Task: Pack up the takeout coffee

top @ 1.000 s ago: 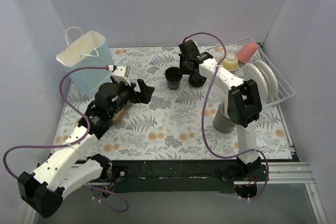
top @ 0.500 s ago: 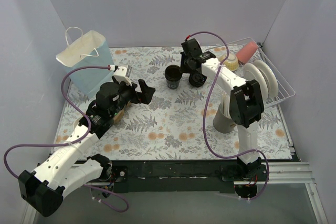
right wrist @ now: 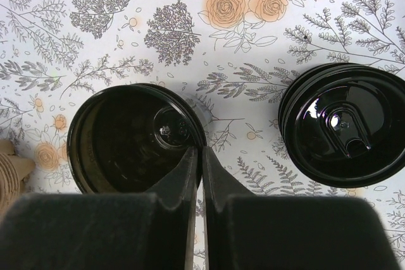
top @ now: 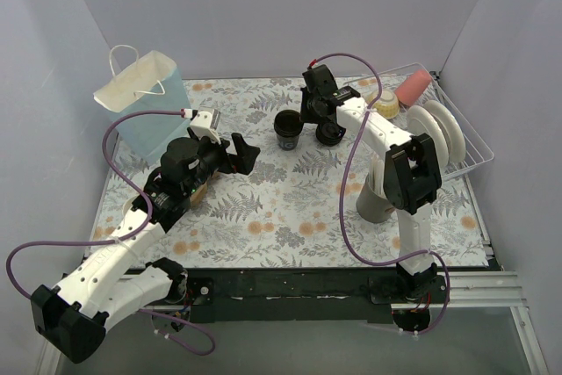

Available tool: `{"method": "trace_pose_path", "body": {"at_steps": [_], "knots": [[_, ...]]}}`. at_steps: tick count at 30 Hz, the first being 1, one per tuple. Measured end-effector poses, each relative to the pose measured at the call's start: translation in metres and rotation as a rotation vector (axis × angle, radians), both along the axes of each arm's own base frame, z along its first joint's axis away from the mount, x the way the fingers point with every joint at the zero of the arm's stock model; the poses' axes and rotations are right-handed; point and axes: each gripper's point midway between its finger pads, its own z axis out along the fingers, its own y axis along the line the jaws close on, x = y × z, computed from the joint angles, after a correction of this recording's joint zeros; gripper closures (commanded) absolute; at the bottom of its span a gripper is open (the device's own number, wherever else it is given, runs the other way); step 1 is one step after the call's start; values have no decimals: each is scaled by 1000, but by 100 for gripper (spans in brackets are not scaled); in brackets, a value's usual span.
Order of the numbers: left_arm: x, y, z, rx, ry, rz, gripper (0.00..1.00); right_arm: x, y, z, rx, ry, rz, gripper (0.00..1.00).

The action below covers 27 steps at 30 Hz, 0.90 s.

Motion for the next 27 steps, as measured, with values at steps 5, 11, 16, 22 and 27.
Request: {"method": "trace_pose_path", "body": {"at_steps": [5,11,16,22,27], "knots": [[0,0,0,0,0,0,2,0,0,0,-1,-1,1,74],[0,0,0,0,0,0,2,0,-1,0,-8,-5,8,83],[0,0,0,0,0,0,2,0,-1,0,-11,-6,12,80],[-2,-2,0,-2,1,-16,2,0,-1,0,-11,-6,16,77],[-3,-4,0,-2,1,-26,2,-1,1,0,-7,-2,23,80]]}}
